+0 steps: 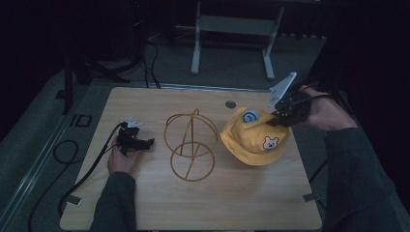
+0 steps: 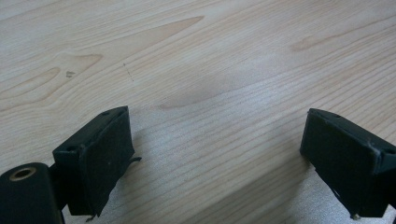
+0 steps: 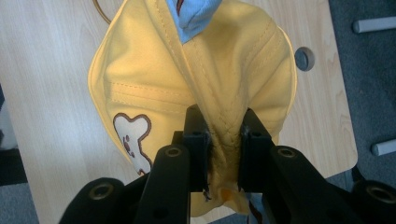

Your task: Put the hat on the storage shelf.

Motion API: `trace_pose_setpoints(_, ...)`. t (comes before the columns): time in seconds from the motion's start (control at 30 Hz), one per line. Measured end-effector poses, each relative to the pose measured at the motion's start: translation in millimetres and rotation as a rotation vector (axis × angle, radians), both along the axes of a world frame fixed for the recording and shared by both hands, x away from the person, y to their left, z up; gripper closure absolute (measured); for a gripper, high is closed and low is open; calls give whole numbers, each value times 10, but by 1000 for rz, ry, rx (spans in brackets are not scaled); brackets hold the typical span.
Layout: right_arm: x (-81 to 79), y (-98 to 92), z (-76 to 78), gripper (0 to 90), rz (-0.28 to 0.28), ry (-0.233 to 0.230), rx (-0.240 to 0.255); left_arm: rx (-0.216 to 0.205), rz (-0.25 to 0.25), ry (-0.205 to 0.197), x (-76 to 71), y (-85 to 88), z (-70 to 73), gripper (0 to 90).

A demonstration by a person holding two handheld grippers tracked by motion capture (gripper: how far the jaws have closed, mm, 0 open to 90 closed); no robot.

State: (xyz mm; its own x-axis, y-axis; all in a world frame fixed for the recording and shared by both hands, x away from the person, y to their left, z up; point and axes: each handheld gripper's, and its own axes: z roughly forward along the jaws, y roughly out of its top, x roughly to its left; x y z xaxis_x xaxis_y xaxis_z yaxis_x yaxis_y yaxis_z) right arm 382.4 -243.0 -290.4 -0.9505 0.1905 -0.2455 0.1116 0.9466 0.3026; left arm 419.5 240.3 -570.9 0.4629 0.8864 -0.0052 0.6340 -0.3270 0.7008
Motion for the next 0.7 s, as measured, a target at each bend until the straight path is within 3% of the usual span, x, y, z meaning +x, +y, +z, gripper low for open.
trace_pose_setpoints(0.7, -31, -116, 169, 773, -11, -35, 110, -1, 0, -1, 0, 0, -1, 91)
